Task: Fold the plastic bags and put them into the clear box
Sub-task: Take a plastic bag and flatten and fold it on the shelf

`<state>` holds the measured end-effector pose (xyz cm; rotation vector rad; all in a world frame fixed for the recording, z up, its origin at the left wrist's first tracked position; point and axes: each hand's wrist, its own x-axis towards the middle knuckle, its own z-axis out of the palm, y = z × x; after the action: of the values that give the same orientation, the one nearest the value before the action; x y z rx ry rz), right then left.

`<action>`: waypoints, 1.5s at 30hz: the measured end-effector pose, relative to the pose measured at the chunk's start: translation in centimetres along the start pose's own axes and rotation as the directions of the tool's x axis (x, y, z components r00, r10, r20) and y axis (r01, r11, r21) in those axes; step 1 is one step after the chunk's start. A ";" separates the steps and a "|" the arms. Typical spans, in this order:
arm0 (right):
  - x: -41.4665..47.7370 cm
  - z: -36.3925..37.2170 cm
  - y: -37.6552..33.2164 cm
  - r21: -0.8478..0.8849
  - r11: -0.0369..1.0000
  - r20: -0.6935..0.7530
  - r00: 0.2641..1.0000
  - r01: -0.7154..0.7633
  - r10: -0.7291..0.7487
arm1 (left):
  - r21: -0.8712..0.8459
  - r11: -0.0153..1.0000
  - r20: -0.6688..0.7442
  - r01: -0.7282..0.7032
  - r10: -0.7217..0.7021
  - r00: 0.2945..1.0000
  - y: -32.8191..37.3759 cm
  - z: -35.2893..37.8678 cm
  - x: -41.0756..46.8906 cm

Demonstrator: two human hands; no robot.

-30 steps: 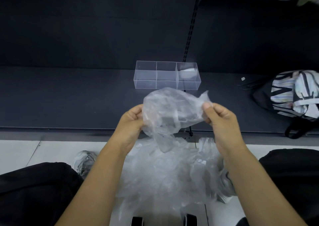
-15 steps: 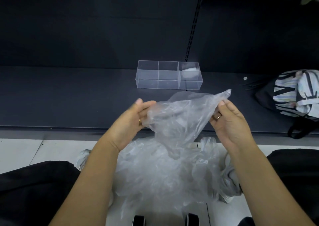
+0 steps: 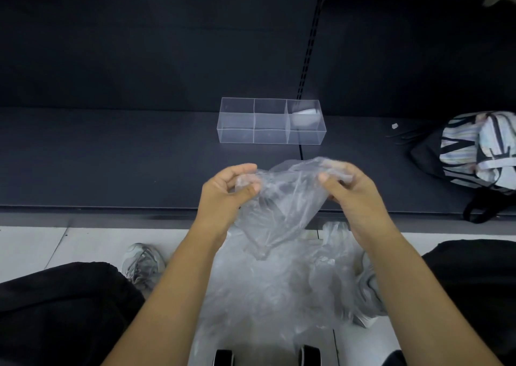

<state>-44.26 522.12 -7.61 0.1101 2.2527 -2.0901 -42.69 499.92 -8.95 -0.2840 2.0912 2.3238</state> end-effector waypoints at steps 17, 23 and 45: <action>0.1 -0.7 0.1 0.104 0.994 -0.203 0.979 0.032 -0.010 | -0.195 0.980 -0.273 -0.029 -0.026 0.962 0.3 -1.4 0.8; 0.1 -0.9 0.0 0.045 0.997 -0.262 0.963 0.070 -0.056 | -0.194 0.980 -0.299 0.039 -0.097 0.949 0.2 -2.5 0.9; -0.5 0.6 4.5 -0.229 0.960 0.350 0.907 -0.160 0.235 | 0.135 0.987 -0.047 0.087 -0.081 0.996 0.9 0.8 3.3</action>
<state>-43.38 521.83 -12.04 -0.0643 2.0963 -1.6161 -46.12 500.25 -8.39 -0.4126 2.1988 2.1341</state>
